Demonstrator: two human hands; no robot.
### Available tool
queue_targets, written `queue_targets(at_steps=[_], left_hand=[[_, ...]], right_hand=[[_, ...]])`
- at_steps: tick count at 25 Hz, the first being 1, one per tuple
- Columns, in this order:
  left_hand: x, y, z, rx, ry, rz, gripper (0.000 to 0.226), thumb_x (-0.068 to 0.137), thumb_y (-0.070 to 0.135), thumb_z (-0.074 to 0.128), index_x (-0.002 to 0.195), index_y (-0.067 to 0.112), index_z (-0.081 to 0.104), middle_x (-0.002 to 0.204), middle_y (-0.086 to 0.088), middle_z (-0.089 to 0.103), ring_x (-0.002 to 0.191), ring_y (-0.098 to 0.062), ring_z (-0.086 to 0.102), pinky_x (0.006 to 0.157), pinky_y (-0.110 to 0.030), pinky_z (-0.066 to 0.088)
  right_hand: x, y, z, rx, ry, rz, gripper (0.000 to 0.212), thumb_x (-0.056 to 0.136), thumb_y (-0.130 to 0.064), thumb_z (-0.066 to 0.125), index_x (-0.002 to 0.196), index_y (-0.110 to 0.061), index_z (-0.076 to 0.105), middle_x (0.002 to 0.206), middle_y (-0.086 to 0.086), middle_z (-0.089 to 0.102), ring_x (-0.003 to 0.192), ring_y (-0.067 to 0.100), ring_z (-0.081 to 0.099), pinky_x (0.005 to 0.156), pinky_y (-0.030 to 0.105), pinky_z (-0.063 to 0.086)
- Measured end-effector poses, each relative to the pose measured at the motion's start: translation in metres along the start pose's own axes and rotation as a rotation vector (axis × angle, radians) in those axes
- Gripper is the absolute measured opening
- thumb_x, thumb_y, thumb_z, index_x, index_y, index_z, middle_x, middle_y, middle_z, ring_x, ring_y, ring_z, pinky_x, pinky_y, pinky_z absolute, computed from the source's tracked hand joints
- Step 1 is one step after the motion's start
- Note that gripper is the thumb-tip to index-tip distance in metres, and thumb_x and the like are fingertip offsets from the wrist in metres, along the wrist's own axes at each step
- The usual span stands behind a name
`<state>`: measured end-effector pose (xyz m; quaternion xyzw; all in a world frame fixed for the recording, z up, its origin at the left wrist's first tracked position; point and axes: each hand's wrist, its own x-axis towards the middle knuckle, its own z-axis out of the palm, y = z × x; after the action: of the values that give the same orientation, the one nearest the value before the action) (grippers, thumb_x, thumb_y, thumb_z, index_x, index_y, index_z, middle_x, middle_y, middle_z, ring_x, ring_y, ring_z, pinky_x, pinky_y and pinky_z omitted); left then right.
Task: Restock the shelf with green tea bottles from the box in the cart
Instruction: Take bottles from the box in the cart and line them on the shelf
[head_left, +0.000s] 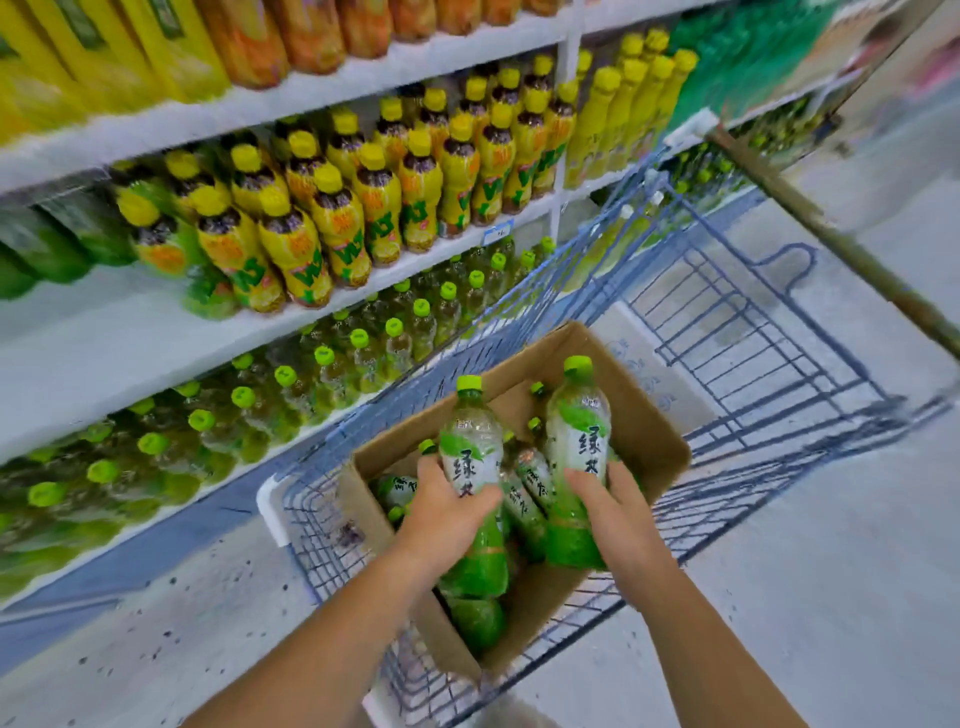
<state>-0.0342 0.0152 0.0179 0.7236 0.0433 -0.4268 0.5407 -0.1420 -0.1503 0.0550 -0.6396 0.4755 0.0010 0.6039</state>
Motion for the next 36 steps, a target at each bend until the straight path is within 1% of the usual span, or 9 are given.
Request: queue_targets(at_steps=[2, 4, 6, 12, 16, 21, 26, 31, 36], left_hand=[[-0.022, 0.012, -0.017, 0.007, 0.015, 0.024, 0.052, 0.074, 0.045, 0.077, 0.108, 0.035, 0.038, 0.105, 0.0, 0.059, 0.081, -0.009, 0.067, 0.064, -0.033, 0.058], [-0.045, 0.024, -0.035, 0.014, 0.02, 0.041, 0.055, 0.08, 0.039, 0.076, 0.118, 0.025, 0.04, 0.109, -0.004, 0.058, 0.093, -0.02, 0.065, 0.08, -0.05, 0.058], [-0.068, 0.034, -0.054, 0.018, 0.038, 0.072, 0.065, 0.077, 0.041, 0.076, 0.127, 0.021, 0.038, 0.111, -0.006, 0.058, 0.097, -0.026, 0.065, 0.083, -0.053, 0.057], [-0.14, 0.04, -0.106, 0.012, 0.155, 0.207, 0.05, 0.088, 0.035, 0.072, 0.124, 0.024, 0.038, 0.11, 0.0, 0.058, 0.094, -0.017, 0.063, 0.076, -0.044, 0.057], [-0.195, 0.021, -0.148, 0.005, 0.268, 0.219, 0.047, 0.083, 0.038, 0.074, 0.116, 0.03, 0.042, 0.11, -0.002, 0.06, 0.093, -0.018, 0.065, 0.074, -0.043, 0.06], [-0.254, -0.007, -0.207, -0.051, 0.397, 0.238, 0.055, 0.079, 0.037, 0.076, 0.12, 0.028, 0.041, 0.109, -0.002, 0.063, 0.09, -0.016, 0.068, 0.059, -0.027, 0.058], [-0.293, -0.024, -0.268, -0.126, 0.504, 0.307, 0.047, 0.083, 0.028, 0.076, 0.117, 0.031, 0.043, 0.108, 0.001, 0.064, 0.091, -0.012, 0.066, 0.067, -0.026, 0.053], [-0.308, -0.037, -0.346, -0.172, 0.595, 0.378, 0.042, 0.087, 0.024, 0.074, 0.118, 0.03, 0.046, 0.106, 0.003, 0.066, 0.087, -0.003, 0.066, 0.067, -0.021, 0.052], [-0.286, -0.045, -0.429, -0.166, 0.609, 0.372, 0.041, 0.085, 0.026, 0.075, 0.113, 0.031, 0.045, 0.101, 0.002, 0.067, 0.084, -0.007, 0.068, 0.068, -0.024, 0.052]], right_hand=[[-0.029, -0.011, 0.008, 0.014, 0.012, -0.022, 0.052, 0.075, -0.056, 0.063, 0.121, -0.034, 0.057, 0.112, -0.003, 0.067, 0.102, 0.02, 0.067, 0.088, 0.05, 0.057], [-0.056, -0.021, 0.017, -0.027, 0.027, -0.083, 0.036, 0.083, -0.052, 0.062, 0.114, -0.033, 0.058, 0.11, -0.003, 0.067, 0.099, 0.015, 0.066, 0.087, 0.048, 0.056], [-0.078, -0.03, 0.025, -0.074, 0.031, -0.154, 0.026, 0.089, -0.049, 0.062, 0.107, -0.03, 0.058, 0.105, -0.003, 0.067, 0.094, 0.011, 0.066, 0.085, 0.045, 0.057], [-0.125, -0.049, 0.056, -0.173, -0.058, -0.343, 0.034, 0.089, -0.05, 0.063, 0.117, -0.031, 0.056, 0.103, -0.014, 0.064, 0.093, 0.002, 0.062, 0.067, 0.022, 0.046], [-0.155, -0.05, 0.093, -0.166, -0.197, -0.407, 0.031, 0.09, -0.047, 0.065, 0.116, -0.033, 0.056, 0.104, -0.013, 0.066, 0.089, 0.0, 0.063, 0.065, 0.023, 0.048], [-0.197, -0.053, 0.15, -0.163, -0.371, -0.463, 0.028, 0.091, -0.047, 0.065, 0.115, -0.039, 0.053, 0.106, -0.017, 0.066, 0.093, 0.001, 0.063, 0.073, 0.03, 0.051], [-0.232, -0.062, 0.214, -0.197, -0.453, -0.541, 0.037, 0.088, -0.051, 0.066, 0.12, -0.042, 0.05, 0.108, -0.02, 0.065, 0.096, 0.005, 0.064, 0.081, 0.038, 0.054], [-0.251, -0.085, 0.298, -0.212, -0.539, -0.591, 0.038, 0.09, -0.035, 0.07, 0.123, -0.039, 0.053, 0.109, -0.025, 0.063, 0.087, -0.018, 0.06, 0.065, 0.012, 0.046], [-0.256, -0.1, 0.387, -0.264, -0.552, -0.596, 0.03, 0.09, -0.03, 0.071, 0.108, -0.047, 0.053, 0.106, -0.025, 0.064, 0.087, -0.017, 0.061, 0.061, 0.007, 0.047]])
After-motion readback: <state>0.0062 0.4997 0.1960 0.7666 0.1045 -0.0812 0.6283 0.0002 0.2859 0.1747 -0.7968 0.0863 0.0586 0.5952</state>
